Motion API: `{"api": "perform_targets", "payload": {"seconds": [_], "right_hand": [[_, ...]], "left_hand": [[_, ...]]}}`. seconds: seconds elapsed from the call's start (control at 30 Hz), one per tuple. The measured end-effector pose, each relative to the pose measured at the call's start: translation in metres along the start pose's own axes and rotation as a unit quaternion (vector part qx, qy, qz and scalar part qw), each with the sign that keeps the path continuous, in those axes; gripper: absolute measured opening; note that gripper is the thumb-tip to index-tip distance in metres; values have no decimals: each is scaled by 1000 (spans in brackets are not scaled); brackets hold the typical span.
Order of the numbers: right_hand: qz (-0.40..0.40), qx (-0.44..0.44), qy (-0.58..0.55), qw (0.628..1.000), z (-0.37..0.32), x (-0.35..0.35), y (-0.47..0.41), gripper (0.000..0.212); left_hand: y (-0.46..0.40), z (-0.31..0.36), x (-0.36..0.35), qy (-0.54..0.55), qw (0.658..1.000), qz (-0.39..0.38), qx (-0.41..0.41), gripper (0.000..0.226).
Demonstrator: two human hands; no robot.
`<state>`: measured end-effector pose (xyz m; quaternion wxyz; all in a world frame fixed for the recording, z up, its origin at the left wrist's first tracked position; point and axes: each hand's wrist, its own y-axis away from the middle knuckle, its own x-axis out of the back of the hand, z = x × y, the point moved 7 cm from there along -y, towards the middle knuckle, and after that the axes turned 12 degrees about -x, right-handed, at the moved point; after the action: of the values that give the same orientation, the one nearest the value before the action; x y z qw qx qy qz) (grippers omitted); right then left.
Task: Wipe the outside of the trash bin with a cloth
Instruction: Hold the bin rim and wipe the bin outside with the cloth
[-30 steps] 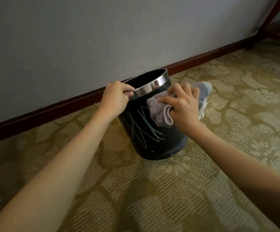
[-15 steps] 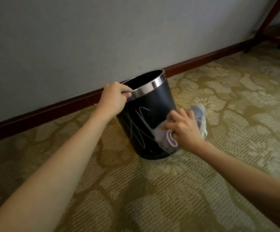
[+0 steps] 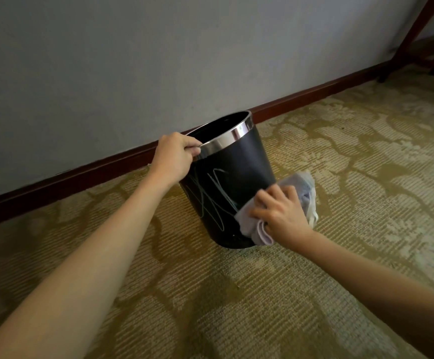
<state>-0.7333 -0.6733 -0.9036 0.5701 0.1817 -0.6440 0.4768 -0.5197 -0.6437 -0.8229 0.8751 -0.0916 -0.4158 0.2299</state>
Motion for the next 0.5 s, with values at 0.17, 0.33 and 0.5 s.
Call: {"api": "perform_targets", "payload": {"seconds": [0.17,0.33,0.5], "right_hand": [[-36,-5,-17,999,5,-5,12,23],[90,-73,-88,989,8,44,-44,22],[143,-84,-71,984,-4,51,-52,26]], "left_hand": [[1,5,-5,1,1000,-5,-9,21],[1,9,-7,-3,1000,-15,0,21],[1,3,-4,4,999,-27,19,22]]}}
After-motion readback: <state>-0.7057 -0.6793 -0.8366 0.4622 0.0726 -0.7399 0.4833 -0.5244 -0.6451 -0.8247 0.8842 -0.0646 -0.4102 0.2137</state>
